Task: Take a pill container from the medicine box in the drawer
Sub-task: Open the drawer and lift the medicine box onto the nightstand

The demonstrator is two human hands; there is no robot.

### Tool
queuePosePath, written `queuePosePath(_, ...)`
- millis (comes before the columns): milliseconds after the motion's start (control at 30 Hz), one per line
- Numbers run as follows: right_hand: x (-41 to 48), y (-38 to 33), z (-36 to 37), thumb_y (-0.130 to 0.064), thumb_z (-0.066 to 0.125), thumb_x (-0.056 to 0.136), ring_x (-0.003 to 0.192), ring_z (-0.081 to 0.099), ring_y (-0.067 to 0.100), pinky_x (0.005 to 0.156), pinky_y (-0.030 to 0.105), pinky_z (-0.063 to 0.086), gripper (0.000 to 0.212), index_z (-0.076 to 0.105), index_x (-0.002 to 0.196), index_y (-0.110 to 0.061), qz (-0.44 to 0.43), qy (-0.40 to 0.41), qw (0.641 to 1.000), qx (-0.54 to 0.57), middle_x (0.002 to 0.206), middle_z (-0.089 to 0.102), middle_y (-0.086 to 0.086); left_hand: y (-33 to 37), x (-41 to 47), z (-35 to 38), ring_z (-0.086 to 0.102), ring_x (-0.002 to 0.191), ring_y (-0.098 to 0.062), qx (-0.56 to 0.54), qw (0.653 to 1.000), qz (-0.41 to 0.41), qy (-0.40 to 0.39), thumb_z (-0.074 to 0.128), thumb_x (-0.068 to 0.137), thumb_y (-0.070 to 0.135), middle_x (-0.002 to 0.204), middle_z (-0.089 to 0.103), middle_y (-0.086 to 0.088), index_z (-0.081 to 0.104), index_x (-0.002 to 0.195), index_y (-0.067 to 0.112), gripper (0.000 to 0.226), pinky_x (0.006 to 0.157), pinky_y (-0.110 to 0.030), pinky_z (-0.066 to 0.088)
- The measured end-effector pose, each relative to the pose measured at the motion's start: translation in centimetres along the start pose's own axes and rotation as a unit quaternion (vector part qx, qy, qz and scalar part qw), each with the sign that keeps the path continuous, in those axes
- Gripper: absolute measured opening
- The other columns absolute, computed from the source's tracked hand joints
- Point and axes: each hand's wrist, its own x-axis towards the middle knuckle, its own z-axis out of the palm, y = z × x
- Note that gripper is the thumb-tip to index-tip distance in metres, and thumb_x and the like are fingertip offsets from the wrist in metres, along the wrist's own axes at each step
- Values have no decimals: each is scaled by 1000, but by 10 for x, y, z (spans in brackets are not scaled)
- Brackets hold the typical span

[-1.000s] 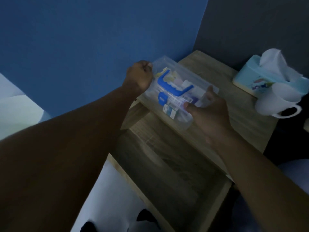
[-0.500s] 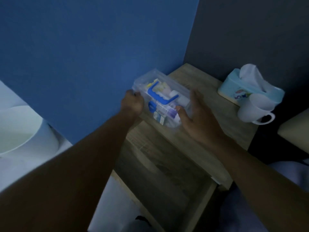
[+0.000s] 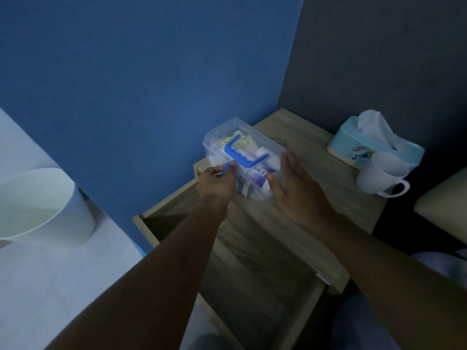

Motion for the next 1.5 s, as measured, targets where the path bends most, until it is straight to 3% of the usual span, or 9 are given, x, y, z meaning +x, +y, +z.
queuePosePath(200, 1, 2, 2, -54, 30, 101, 154, 10, 19, 115, 38, 27, 72, 13, 158, -13, -2, 7, 1000, -15, 166, 12, 5, -4, 2, -1, 70, 93, -19, -10, 1000, 18, -5, 71, 82, 40, 100, 73, -5, 71, 106, 14, 36, 84, -38, 59)
queuePosePath(400, 2, 4, 6, -56, 28, 101, 154, 10, 18, 114, 34, 24, 73, 12, 158, -14, -4, 11, 1000, -21, 167, 10, 3, -8, -5, 0, 66, 84, -11, 35, 996, 85, -7, 54, 94, 31, 98, 72, 1, 69, 113, 17, 28, 62, -21, 49)
queuePosePath(533, 3, 4, 5, -59, 28, 99, 154, 10, 19, 116, 37, 25, 76, 11, 158, -15, -2, 8, 1000, -24, 167, 11, 3, -5, -5, -1, 64, 103, -22, 109, 990, 93, -12, 46, 97, 24, 114, 64, -3, 54, 134, 15, 39, 89, -41, 56)
queuePosePath(833, 1, 3, -1, -68, 52, 87, 152, 18, 22, 118, 40, 30, 95, 15, 156, -15, -17, 14, 998, -65, 165, 17, 6, -22, -7, -8, 56, 102, -13, 231, 957, 158, -77, 42, 100, 21, 127, 58, -6, 32, 147, 22, 47, 79, -30, 50)
queuePosePath(933, 2, 1, -5, -66, 52, 88, 152, 18, 22, 119, 42, 30, 92, 17, 156, -15, -15, 9, 998, -62, 165, 18, 5, -24, -10, -9, 57, 113, -19, 231, 946, 201, -105, 46, 98, 18, 135, 53, -6, 29, 144, 26, 50, 91, -40, 53)
queuePosePath(1100, 6, -1, -16, -63, 52, 89, 146, 33, 25, 114, 46, 37, 82, 22, 155, -25, -20, -4, 999, -35, 162, 27, 6, -21, -6, -14, 14, 149, -25, 344, 900, 235, -126, 48, 97, 23, 162, 11, -6, 10, 154, 16, 68, 119, -43, 24)
queuePosePath(1233, 11, 4, -34, -52, 55, 93, 124, 57, 9, 98, 22, 48, 61, 37, 148, -35, -31, 49, 992, 114, 140, 57, -8, -16, -3, -18, -9, 150, -20, 362, 890, 254, -109, 48, 93, 7, 163, -12, -3, -4, 154, 11, 81, 122, -35, 7)
queuePosePath(1333, 16, 6, -48, -42, 55, 97, 108, 58, -8, 85, 1, 44, 45, 53, 140, -32, -18, 78, 981, 178, 122, 62, -19, -12, 0, -18, -9, 150, -23, 386, 840, 368, -104, 46, 88, -5, 162, -10, -11, -1, 153, 6, 81, 122, -34, 3)
queuePosePath(1500, 38, 1, -70, -14, 51, 98, 106, 59, -14, 91, 1, 42, 33, 68, 125, -23, -31, 159, 959, 234, 119, 67, -17, -11, 15, -16, -9, 150, -24, 482, 773, 395, -118, 54, 89, 2, 163, -8, -9, 0, 153, 10, 84, 122, -39, 8)
